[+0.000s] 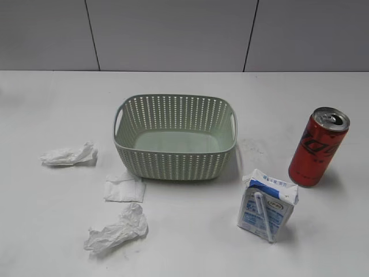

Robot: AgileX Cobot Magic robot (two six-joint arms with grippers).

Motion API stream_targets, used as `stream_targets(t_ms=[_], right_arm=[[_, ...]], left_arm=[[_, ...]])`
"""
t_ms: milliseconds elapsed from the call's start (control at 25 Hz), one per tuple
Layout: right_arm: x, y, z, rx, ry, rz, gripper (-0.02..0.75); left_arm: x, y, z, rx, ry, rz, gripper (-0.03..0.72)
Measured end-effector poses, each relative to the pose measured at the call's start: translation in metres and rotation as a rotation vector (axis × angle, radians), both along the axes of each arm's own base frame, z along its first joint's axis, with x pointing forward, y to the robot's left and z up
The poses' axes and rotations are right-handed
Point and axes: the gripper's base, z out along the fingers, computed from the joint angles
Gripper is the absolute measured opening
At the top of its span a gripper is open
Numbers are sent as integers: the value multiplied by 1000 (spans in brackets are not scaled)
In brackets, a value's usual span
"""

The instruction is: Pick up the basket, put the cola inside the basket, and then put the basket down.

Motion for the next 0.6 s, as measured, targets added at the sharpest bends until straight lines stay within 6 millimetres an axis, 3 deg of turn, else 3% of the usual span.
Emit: stream_targets(t_ms=[400,520,600], right_arm=[[69,15,4,36,87,16,604],[73,16,5,37,84,18,604],[71,16,8,40,74,18,603]], left_arm=[[-1,0,3,-2,-17,1,574],[7,-1,27,-22,-85,0,574],[27,-4,48,-45,-61,-6,574]])
